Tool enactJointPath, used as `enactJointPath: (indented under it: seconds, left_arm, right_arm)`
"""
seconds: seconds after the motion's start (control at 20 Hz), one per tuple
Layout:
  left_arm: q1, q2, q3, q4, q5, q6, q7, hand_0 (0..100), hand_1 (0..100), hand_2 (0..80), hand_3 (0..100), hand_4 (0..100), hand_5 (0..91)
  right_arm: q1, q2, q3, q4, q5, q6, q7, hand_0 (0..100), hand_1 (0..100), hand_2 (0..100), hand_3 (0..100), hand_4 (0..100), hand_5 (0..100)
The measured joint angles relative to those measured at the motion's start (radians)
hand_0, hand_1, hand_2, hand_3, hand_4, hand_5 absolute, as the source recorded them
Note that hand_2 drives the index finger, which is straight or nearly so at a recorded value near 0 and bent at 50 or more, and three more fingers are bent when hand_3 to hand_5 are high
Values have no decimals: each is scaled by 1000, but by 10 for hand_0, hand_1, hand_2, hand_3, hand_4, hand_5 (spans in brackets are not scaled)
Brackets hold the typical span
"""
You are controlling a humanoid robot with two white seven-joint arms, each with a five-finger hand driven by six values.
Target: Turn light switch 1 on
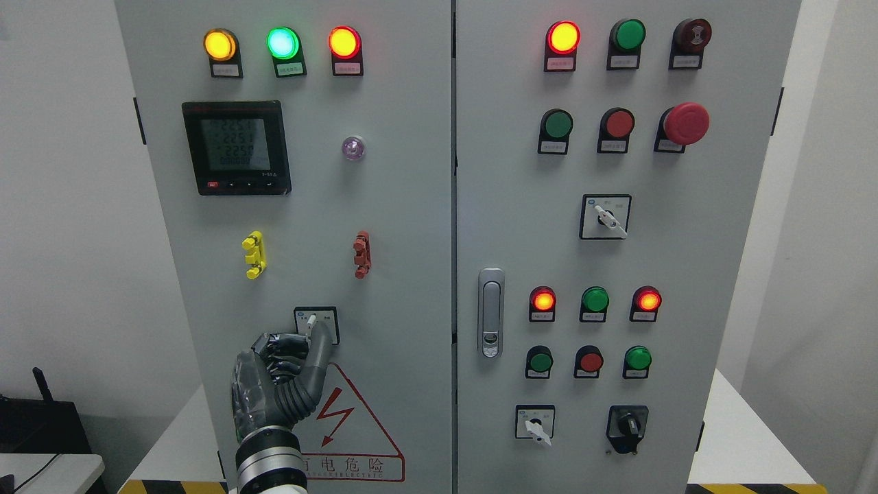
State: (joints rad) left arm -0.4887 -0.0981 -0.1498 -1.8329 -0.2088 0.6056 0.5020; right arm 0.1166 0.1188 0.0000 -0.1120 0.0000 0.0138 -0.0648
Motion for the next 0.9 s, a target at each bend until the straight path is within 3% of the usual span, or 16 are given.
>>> enactJointPath:
  seconds: [0.9]
  left_arm:
    - [-8, 0, -2, 0, 0, 19, 0, 238, 468, 572, 717, 753, 603]
  right_arm:
    - [0, 0, 0, 0, 0, 0, 0, 120, 389, 0, 0, 0, 0]
